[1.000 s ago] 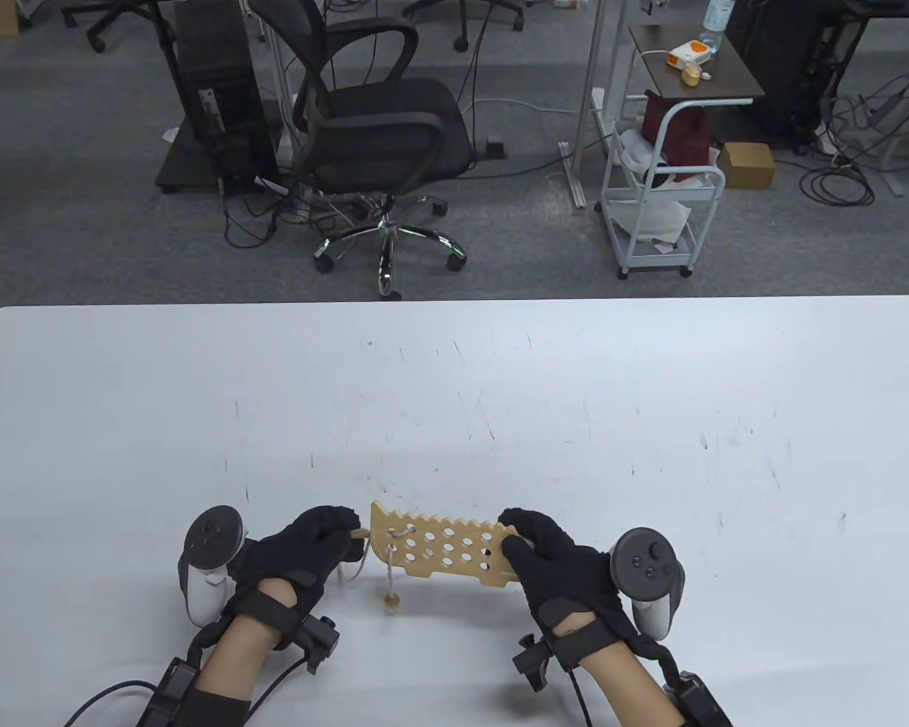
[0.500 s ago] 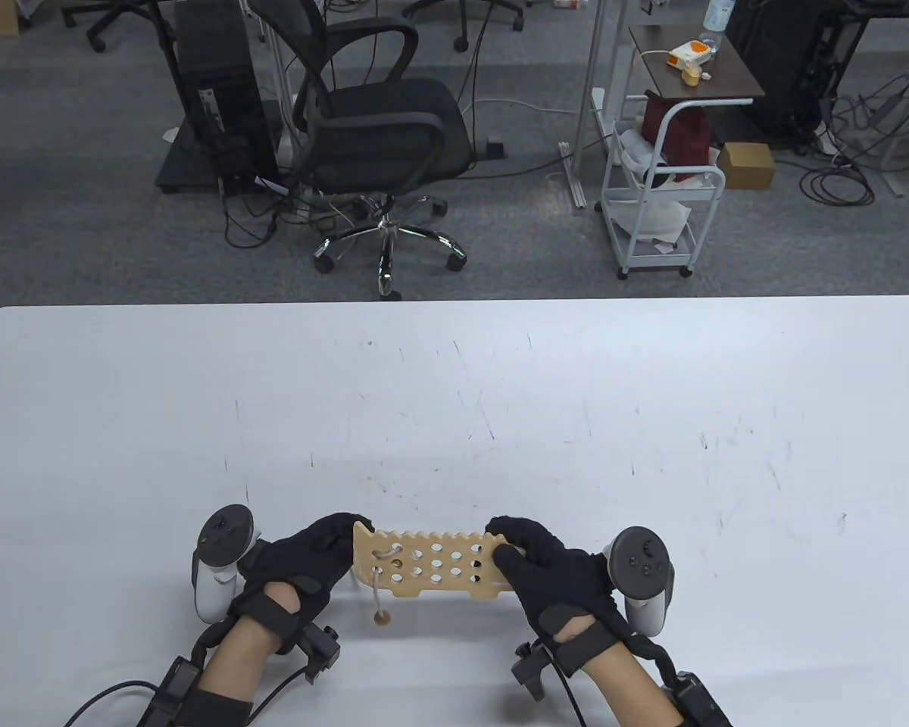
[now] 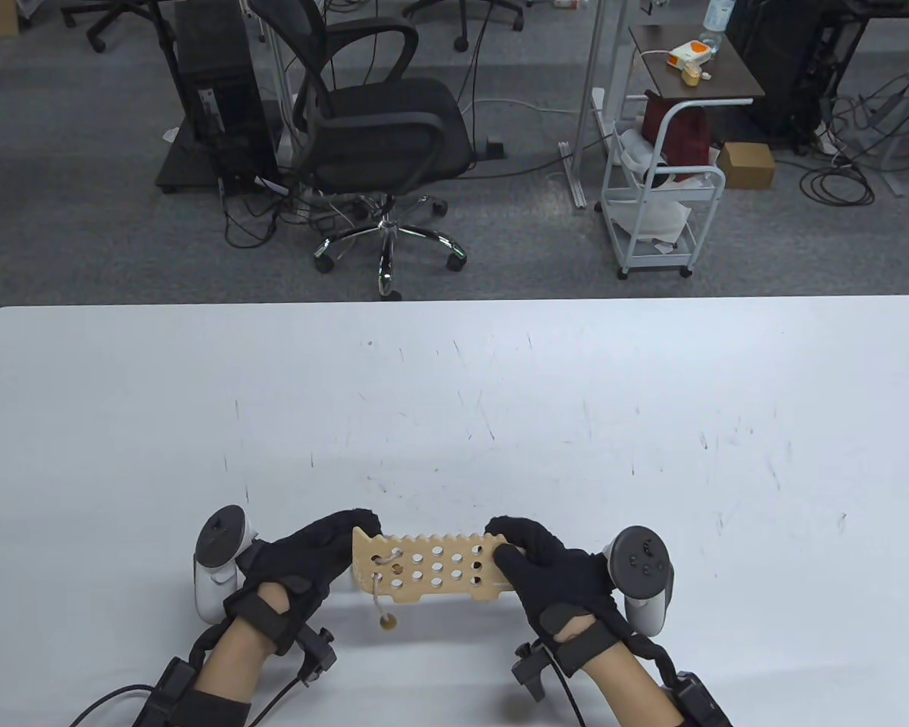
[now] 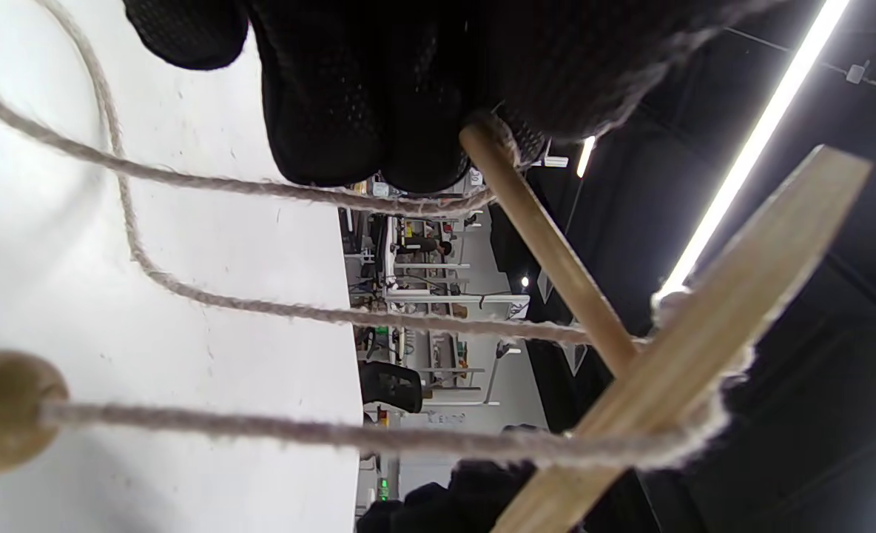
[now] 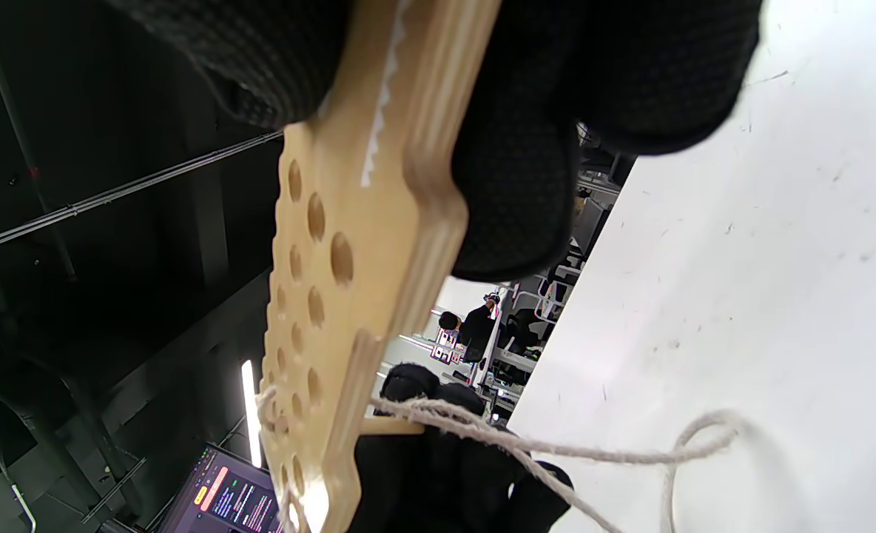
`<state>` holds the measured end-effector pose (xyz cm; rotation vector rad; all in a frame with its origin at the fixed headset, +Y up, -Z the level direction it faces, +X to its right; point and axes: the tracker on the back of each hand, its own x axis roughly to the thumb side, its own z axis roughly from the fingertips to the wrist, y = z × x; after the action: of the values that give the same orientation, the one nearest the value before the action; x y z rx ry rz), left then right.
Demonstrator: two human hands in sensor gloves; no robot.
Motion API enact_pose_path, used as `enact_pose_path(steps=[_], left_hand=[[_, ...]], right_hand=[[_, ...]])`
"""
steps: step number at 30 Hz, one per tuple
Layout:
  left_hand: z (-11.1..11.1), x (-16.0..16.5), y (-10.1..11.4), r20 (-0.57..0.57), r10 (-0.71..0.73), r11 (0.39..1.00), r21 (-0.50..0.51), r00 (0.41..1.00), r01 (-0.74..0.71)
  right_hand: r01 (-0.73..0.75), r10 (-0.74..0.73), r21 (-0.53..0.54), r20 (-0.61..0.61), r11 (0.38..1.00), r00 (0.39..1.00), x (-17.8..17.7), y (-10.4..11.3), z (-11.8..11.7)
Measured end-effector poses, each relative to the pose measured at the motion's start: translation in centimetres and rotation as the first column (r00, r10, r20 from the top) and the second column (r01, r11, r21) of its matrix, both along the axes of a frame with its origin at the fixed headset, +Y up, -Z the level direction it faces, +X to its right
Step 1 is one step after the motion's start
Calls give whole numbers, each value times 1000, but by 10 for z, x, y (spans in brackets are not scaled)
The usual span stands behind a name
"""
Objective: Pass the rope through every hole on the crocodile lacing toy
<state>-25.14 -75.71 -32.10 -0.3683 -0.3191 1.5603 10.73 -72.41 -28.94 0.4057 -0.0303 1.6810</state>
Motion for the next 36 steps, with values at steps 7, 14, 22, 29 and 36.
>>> enact_pose_path(steps=[7,14,22,29,36], left_hand=[[1,2,-2,27,59,998,-17,998,-58],[5,12,-3,111,96,995,-36,989,-92],[9,19,-1,171,137,991,-35,976,-133],[12,26,1,208,174,985,-47,963,-168],[12,25,0,199,159,987,-39,967,-155]], right_hand=[[-3,3,0,1,1000,1000,0,0,0],[-26,26,-3,22,1000,999,1,0,-1],[-39,39,-1,29,999,999,1,-1,0],[-46,46,-2,41,999,998,1,-1,-1],[-36,35,15,36,999,999,1,0,0]])
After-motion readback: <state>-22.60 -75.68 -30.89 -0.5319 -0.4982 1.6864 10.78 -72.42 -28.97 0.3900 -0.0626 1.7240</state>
